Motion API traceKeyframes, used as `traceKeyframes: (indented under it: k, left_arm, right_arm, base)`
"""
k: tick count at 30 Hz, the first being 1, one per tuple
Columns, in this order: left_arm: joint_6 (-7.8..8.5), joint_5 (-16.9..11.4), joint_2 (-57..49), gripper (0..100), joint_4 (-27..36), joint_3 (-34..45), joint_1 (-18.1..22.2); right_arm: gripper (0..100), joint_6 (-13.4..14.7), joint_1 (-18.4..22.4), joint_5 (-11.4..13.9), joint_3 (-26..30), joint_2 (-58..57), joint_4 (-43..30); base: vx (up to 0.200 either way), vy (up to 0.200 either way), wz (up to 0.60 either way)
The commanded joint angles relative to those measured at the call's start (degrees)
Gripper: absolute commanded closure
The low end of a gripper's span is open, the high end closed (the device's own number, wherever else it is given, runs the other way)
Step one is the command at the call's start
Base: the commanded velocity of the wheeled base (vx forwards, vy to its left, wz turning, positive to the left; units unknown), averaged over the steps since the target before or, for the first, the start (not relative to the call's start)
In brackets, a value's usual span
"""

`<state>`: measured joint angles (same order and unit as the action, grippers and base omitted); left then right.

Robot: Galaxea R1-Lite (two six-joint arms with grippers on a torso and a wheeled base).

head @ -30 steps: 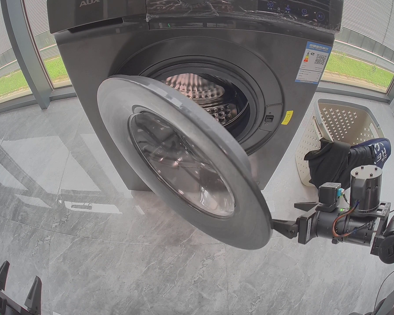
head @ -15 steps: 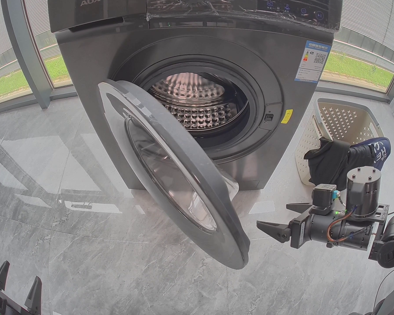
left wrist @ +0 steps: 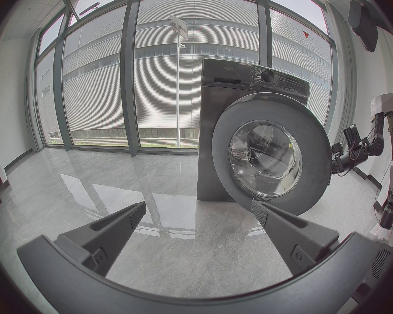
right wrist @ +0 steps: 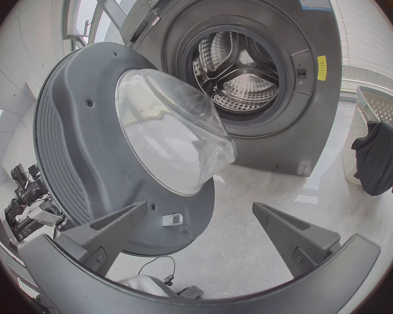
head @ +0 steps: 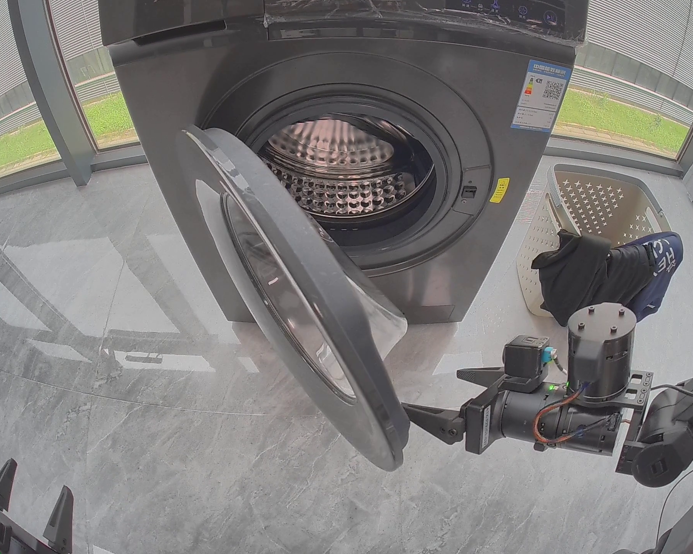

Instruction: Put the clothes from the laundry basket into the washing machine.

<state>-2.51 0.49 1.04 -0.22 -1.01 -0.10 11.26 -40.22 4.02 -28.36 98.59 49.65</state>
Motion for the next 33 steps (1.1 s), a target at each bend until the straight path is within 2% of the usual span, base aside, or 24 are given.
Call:
traceKeyframes:
  k: [1, 2, 3, 7, 9, 14, 18, 25, 26, 30, 33]
  left_arm:
    - [0.05, 0.04, -0.68, 0, -0.04, 1.01, 0.01]
    - [0.05, 0.04, -0.68, 0, -0.04, 1.01, 0.01]
    - [0.05, 0.04, -0.68, 0, -0.04, 1.01, 0.01]
    - [0.05, 0.04, -0.68, 0, -0.04, 1.01, 0.01]
    - [0.05, 0.04, -0.68, 0, -0.04, 1.01, 0.01]
    - [0.05, 0.04, -0.68, 0, -0.04, 1.01, 0.01]
    - [0.05, 0.04, -0.68, 0, -0.04, 1.01, 0.01]
    - [0.05, 0.04, -0.68, 0, -0.04, 1.01, 0.01]
    - [0.05, 0.04, -0.68, 0, -0.04, 1.01, 0.01]
    - [0.05, 0.04, -0.68, 0, -0.04, 1.01, 0.01]
    - [0.05, 0.04, -0.68, 0, -0.04, 1.01, 0.01]
  right_arm:
    - [0, 0.16, 0.40, -0.42, -1.44, 0.82, 0.01]
    - [0, 0.16, 0.40, -0.42, -1.44, 0.82, 0.01]
    - [0, 0.69, 2.16, -1.12, -3.81, 2.05, -0.17]
    - [0, 1.22, 5.06, -6.22, -9.79, 6.71, -0.08]
    - [0, 1.57, 6.12, -6.92, -12.60, 8.73, -0.08]
    - [0, 2.01, 8.66, -7.45, -18.31, 14.27, -0.17]
    - [0, 2.01, 9.02, -7.45, -20.95, 16.38, -0.17]
    - [0, 1.92, 7.35, -7.01, -20.42, 16.38, -0.35]
    - [0, 1.92, 5.76, -7.01, -20.07, 16.11, -0.17]
    - [0, 2.10, 4.18, -7.19, -19.90, 15.76, -0.08]
    - [0, 2.10, 4.09, -7.36, -20.16, 15.85, -0.08]
  base:
    - [0.000, 0.000, 0.00]
    - [0.000, 0.000, 0.00]
    - [0.000, 0.000, 0.00]
    - [0.000, 0.000, 0.00]
    - [0.000, 0.000, 0.00]
    - [0.000, 0.000, 0.00]
    - [0.000, 0.000, 0.00]
    - [0.000, 0.000, 0.00]
    - [0.000, 0.000, 0.00]
    - [0.000, 0.000, 0.00]
    - [0.000, 0.000, 0.00]
